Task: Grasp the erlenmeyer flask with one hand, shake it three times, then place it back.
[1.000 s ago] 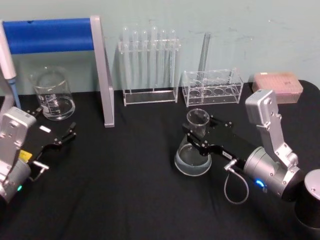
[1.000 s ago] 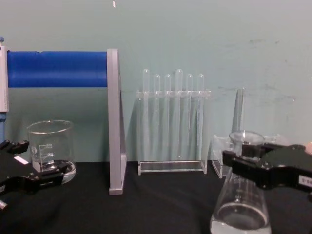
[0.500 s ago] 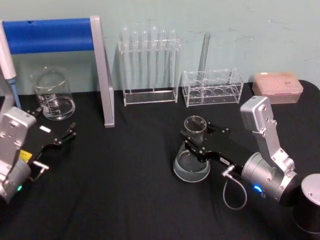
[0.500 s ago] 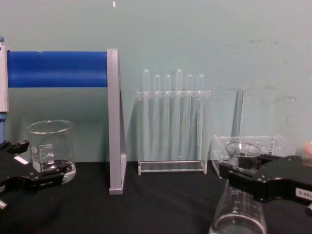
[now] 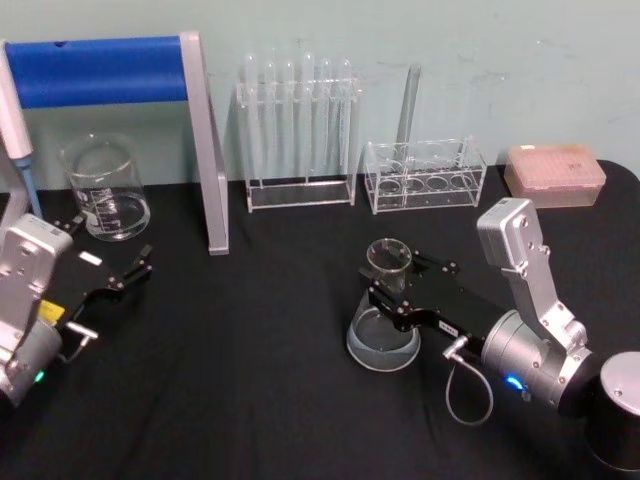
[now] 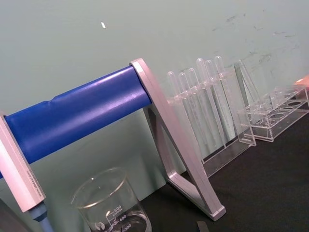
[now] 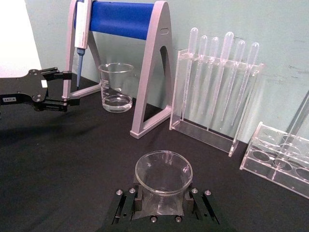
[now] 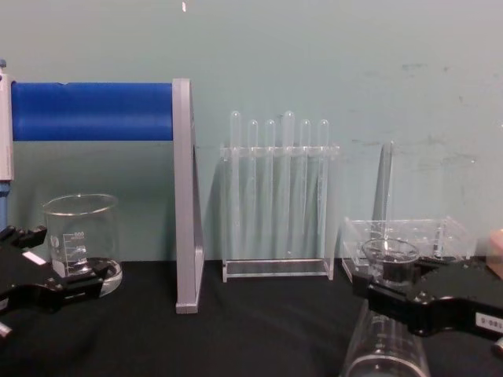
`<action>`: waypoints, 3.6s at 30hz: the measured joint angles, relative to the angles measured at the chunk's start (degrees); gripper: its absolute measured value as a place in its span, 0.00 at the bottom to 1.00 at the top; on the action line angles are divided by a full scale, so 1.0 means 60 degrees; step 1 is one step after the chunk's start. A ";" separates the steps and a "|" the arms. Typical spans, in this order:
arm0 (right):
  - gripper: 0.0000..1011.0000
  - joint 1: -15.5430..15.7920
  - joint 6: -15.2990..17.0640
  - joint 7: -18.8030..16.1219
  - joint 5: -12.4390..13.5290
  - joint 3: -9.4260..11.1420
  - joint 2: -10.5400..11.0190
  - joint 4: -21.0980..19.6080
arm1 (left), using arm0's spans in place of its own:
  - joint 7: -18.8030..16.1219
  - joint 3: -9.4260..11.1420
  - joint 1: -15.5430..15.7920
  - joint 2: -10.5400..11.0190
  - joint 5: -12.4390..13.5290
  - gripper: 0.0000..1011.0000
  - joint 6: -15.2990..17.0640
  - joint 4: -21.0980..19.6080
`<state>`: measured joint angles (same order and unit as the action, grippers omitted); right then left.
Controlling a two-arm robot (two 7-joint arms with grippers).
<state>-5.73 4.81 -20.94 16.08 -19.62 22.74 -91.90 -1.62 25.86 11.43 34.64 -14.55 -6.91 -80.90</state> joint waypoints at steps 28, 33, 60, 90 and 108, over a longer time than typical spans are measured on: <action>0.48 0.0006 0.0026 0.0018 -0.0046 -0.0001 -0.0002 -0.0017 | -0.0001 0.0000 0.0000 0.0001 0.0000 0.99 0.0000 0.0000; 0.62 0.0003 0.0022 0.0018 -0.0039 0.0001 -0.0002 -0.0018 | 0.0000 0.0000 0.0000 0.0001 0.0001 0.99 0.0000 0.0000; 0.99 0.0044 0.0026 -0.0036 0.0044 0.0033 0.0034 -0.0022 | 0.0000 0.0000 0.0000 0.0001 0.0001 0.99 0.0000 0.0000; 0.99 0.1351 -0.0265 -0.0527 0.1230 0.0831 0.1391 -0.0953 | 0.0000 0.0000 0.0000 0.0001 0.0000 0.99 0.0000 0.0000; 0.99 0.0739 -0.0275 0.0698 0.0736 0.1436 0.0898 -0.0117 | 0.0000 0.0000 0.0000 0.0001 0.0000 0.99 0.0000 0.0000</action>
<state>-1.30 3.16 -16.75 20.50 -11.00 28.13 -92.60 -1.62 25.86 11.43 34.65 -14.55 -6.91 -80.90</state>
